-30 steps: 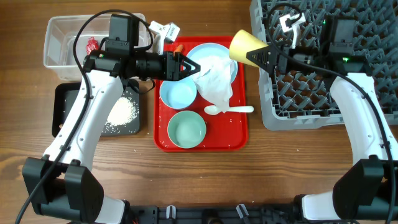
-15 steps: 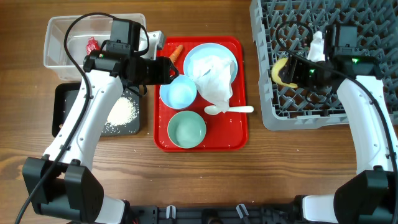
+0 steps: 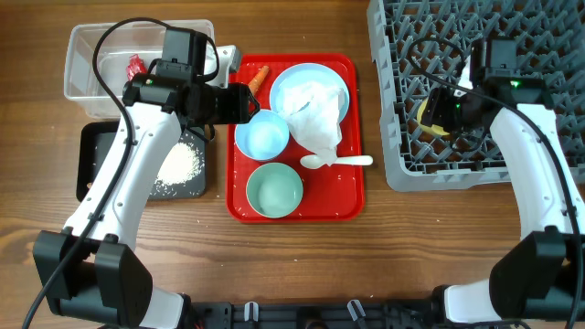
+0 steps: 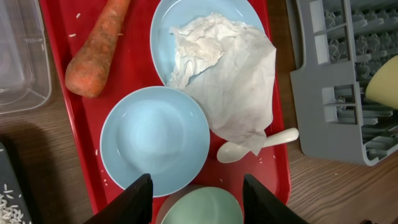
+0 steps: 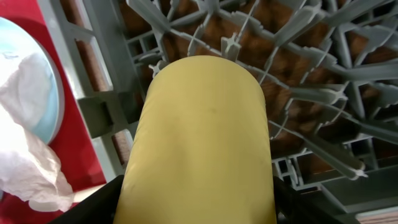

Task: Sort waste into correct bins and load items into the dishwasher rack
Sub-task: 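Place the yellow cup into the dishwasher rack with the right gripper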

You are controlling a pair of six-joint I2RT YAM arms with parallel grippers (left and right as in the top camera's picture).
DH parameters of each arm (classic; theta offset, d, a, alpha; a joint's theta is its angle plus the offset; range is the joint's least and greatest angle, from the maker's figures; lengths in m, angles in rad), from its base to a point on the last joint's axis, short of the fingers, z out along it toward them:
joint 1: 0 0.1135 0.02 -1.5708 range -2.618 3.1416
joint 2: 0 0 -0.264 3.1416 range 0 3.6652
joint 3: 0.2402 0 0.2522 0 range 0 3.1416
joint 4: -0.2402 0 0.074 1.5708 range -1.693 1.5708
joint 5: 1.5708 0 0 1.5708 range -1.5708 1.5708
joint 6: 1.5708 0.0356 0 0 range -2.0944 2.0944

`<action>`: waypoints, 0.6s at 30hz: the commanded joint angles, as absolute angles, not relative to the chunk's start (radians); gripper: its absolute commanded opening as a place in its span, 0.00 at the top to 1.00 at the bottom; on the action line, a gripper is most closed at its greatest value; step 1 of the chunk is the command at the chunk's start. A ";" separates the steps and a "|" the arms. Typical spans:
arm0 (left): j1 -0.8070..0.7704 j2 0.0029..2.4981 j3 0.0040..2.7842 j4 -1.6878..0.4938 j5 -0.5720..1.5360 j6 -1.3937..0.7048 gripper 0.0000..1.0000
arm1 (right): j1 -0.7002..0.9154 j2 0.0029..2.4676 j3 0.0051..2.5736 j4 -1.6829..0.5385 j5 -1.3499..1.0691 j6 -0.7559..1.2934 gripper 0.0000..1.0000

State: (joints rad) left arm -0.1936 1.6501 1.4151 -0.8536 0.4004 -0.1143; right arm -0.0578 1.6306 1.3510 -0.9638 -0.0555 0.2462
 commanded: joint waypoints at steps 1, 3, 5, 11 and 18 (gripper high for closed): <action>-0.190 1.652 1.425 -0.855 0.390 -0.110 0.54 | -0.056 1.670 1.372 -0.965 -0.091 0.254 0.32; -0.190 1.652 1.425 -0.854 0.390 -0.109 0.54 | -0.056 1.686 1.372 -0.954 -0.092 0.253 0.28; -0.190 1.652 1.425 -0.854 0.391 -0.110 0.53 | -0.056 1.698 1.372 -0.933 -0.133 0.234 0.17; -0.190 1.652 1.425 -0.854 0.391 -0.110 0.53 | -0.056 1.697 1.377 -0.892 -0.190 0.235 0.12; -0.190 1.652 1.425 -0.854 0.391 -0.110 0.53 | -0.056 1.669 1.483 -0.934 -0.220 0.214 0.12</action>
